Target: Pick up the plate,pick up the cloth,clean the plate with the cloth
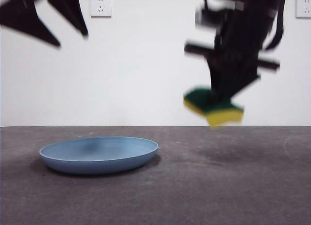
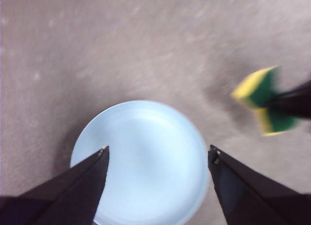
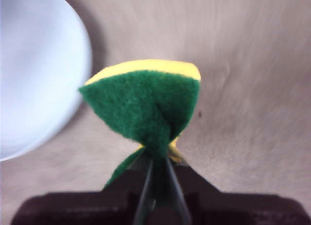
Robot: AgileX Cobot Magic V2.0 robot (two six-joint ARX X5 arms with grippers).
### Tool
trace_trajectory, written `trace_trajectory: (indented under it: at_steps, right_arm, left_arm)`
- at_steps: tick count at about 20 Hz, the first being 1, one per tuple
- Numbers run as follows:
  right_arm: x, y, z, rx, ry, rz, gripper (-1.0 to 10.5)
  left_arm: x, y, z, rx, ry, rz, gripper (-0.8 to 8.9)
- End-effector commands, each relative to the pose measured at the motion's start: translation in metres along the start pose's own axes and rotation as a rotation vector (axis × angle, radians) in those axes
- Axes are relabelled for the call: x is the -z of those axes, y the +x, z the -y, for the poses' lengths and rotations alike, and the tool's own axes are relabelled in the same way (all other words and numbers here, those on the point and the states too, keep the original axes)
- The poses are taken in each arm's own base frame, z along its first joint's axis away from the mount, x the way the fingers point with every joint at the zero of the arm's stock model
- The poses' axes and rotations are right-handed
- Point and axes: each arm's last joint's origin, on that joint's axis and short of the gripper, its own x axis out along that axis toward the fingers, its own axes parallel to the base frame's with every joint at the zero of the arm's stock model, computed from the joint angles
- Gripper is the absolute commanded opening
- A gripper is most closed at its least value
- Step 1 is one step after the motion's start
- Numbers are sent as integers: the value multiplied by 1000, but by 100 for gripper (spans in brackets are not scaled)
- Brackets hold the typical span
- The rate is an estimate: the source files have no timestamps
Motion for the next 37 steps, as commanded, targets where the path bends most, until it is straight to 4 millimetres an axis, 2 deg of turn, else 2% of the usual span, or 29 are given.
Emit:
trace_trajectory:
  at_steps: [1, 2, 3, 6, 11, 13, 16, 18, 19, 20, 21, 22, 23, 25, 28, 31, 34, 37]
  right_arm:
    - [6, 31, 7, 7, 50, -88, 7]
    - [8, 38, 8, -8, 56, -112, 10]
    - [10, 44, 10, -37, 65, -138, 61]
    - [11, 48, 12, -68, 76, -160, 341]
    - [13, 48, 15, -48, 81, -177, 558]
    - [13, 48, 16, -21, 79, -181, 572]
    - [12, 38, 16, -5, 78, -166, 567]
    - [10, 22, 15, -13, 76, -131, 560]
    - [9, 12, 15, -20, 74, -112, 515]
    - [8, -1, 14, -25, 72, -88, 388]
    - [8, -16, 14, -29, 67, -59, 209]
    - [9, -31, 13, -35, 61, -29, 62]
    - [9, -46, 11, -42, 48, 12, -17]
    - [11, -78, 11, -54, 37, 107, -15]
    - [21, -128, 5, -86, 4, 264, -16]
    - [36, -168, -1, -113, -67, 398, -16]
    - [54, -188, -4, -108, -97, 479, -16]
    - [80, -184, -4, -60, -107, 533, -16]
  left_arm:
    - [5, -35, 11, 51, -7, 53, 345]
    - [7, -46, 14, 62, 1, 72, 345]
    - [10, -58, 17, 74, 5, 88, 345]
    - [19, -79, 20, 88, -6, 98, 344]
    - [25, -85, 20, 81, -11, 62, 345]
    - [25, -85, 20, 81, -11, 63, 344]
    - [25, -85, 20, 79, -11, 63, 344]
    - [25, -85, 20, 78, -10, 64, 344]
    - [25, -85, 19, 72, -10, 65, 342]
    - [25, -85, 19, 55, -11, 68, 341]
    - [25, -85, 19, 50, -8, 69, 333]
    - [25, -85, 19, 52, -8, 68, 265]
    - [25, -85, 19, 52, -1, 68, 166]
    - [25, -85, 19, 51, 41, 73, -20]
    - [21, -85, 18, 7, 54, 116, -9]
    - [21, -89, 16, -67, 93, 147, -9]
    - [24, -101, 19, -65, 138, 251, -9]
    - [47, -106, 18, -73, 144, 351, -9]
